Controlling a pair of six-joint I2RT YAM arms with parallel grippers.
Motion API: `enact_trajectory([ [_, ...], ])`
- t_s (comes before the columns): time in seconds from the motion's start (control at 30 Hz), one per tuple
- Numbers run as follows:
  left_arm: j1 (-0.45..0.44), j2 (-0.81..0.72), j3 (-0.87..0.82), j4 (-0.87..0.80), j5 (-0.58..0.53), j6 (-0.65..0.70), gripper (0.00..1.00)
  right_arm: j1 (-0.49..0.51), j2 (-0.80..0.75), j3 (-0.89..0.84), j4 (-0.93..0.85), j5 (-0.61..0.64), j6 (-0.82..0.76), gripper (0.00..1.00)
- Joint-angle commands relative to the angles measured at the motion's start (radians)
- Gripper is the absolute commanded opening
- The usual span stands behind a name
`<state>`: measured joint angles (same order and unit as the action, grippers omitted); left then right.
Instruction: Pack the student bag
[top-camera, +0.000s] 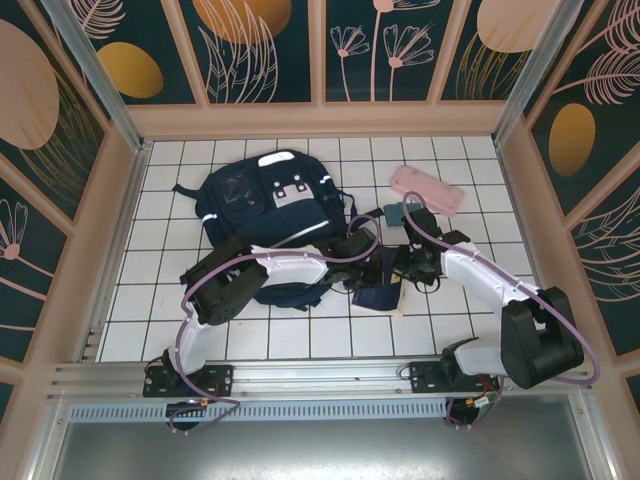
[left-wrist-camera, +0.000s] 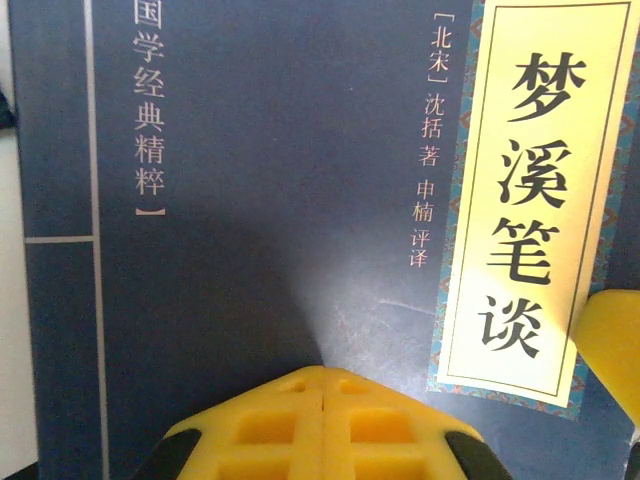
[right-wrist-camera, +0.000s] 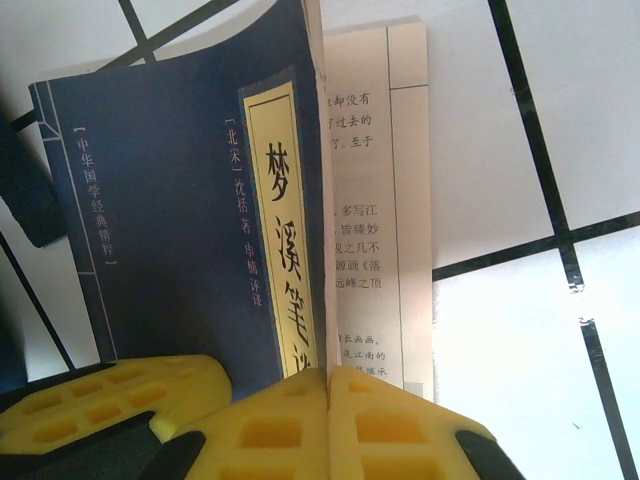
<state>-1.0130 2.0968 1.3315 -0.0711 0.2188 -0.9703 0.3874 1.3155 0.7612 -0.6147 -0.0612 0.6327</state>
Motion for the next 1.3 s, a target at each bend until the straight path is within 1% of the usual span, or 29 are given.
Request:
enact_trajectory([
  [0.0,-0.006,0.005,-0.027,-0.064,-0.032,0.019,0.00,0.012,-0.002,0.015,0.000,-0.010,-0.008,0.01],
  [0.03,-0.006,-0.009,-0.026,-0.056,-0.027,0.020,0.00,0.012,-0.004,0.015,-0.003,-0.004,-0.011,0.00],
  [0.1,-0.006,-0.047,-0.021,-0.047,-0.026,0.027,0.06,0.012,-0.016,0.021,-0.011,0.019,-0.014,0.00],
  [0.13,-0.005,-0.073,-0.015,-0.045,-0.029,0.036,0.10,0.011,-0.028,0.025,-0.016,0.031,-0.020,0.00],
  [0.17,0.000,-0.102,-0.009,-0.046,-0.031,0.044,0.17,0.011,-0.043,0.031,-0.019,0.039,-0.028,0.00],
  [0.27,0.031,-0.187,-0.018,-0.046,-0.043,0.060,0.33,0.009,-0.090,0.055,-0.018,0.028,-0.068,0.00],
  [0.33,0.067,-0.242,-0.059,-0.019,-0.028,0.058,0.41,0.009,-0.119,0.076,-0.012,-0.007,-0.101,0.00],
  [0.43,0.133,-0.321,-0.161,0.069,0.028,0.033,0.52,0.008,-0.162,0.107,0.004,-0.079,-0.144,0.00],
  [0.57,0.199,-0.401,-0.263,0.149,0.089,0.030,0.65,0.004,-0.193,0.182,0.005,-0.181,-0.187,0.00],
  [0.73,0.280,-0.497,-0.365,0.235,0.150,0.024,0.83,0.004,-0.188,0.301,0.024,-0.299,-0.210,0.00],
  [0.83,0.328,-0.542,-0.432,0.293,0.196,0.019,0.88,0.003,-0.161,0.351,0.058,-0.380,-0.210,0.00],
  [0.97,0.396,-0.625,-0.527,0.417,0.260,0.012,0.98,0.005,-0.113,0.373,0.147,-0.505,-0.190,0.00],
  [1.07,0.451,-0.688,-0.599,0.490,0.290,0.011,0.98,0.009,-0.062,0.371,0.217,-0.575,-0.172,0.00],
  [1.17,0.501,-0.708,-0.665,0.570,0.342,-0.018,0.99,0.018,-0.008,0.369,0.276,-0.630,-0.158,0.00],
  [1.27,0.523,-0.710,-0.685,0.527,0.323,-0.009,0.98,0.028,0.022,0.368,0.330,-0.676,-0.139,0.00],
])
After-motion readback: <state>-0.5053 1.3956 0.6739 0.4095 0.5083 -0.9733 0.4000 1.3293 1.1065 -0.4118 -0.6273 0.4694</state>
